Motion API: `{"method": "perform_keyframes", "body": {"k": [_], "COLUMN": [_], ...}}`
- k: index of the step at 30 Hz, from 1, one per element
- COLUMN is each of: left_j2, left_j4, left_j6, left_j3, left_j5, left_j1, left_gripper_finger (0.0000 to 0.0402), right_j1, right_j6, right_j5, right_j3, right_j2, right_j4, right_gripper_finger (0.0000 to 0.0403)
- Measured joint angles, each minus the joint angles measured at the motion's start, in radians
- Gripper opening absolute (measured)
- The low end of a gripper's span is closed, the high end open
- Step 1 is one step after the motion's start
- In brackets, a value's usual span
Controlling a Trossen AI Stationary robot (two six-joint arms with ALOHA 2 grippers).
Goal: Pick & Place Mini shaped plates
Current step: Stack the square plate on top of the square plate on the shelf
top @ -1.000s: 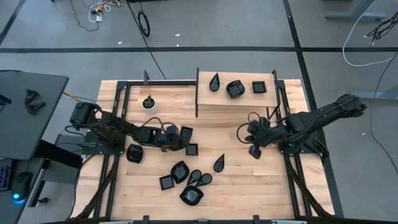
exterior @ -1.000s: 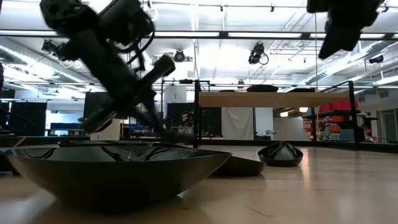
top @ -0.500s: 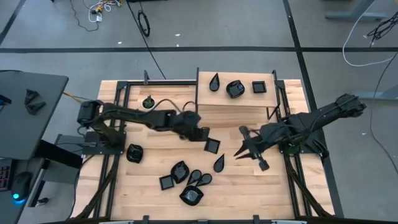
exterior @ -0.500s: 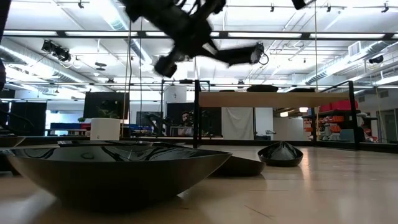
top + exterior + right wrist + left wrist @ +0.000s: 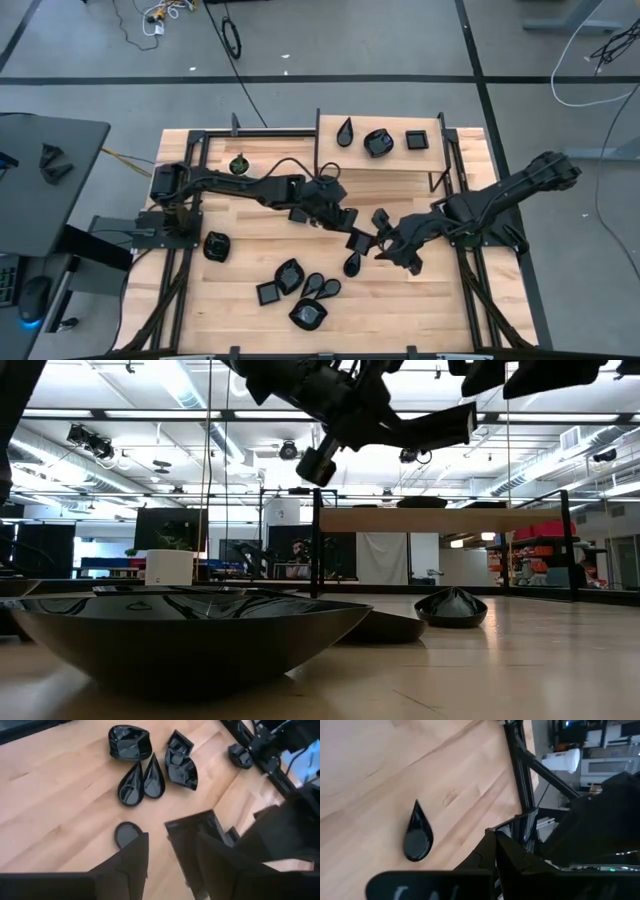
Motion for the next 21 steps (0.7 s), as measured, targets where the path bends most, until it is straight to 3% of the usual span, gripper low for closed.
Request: {"method": "perform_keyframes", "body": {"k": [10, 21], "left_j2": [0.0, 0.0], "left_j4": [0.021, 0.029], "left_j6": [0.006, 0.017], "left_j3": [-0.001, -0.001], "left_j5": [0.001, -0.019], "left_j1": [0.0, 0.0], "left_gripper_finger": [0.0009, 0.0009], "right_j1": [0.0, 0.001], "right_j6": [-0.039, -0.056], "right_j5": [0.069, 0.098], "right_j3": [-0.001, -0.001], "right_j2": [0.059, 0.064], "right_j4": [-0.024, -0.013], "right_gripper_finger": [0.0113, 0.0011]}}
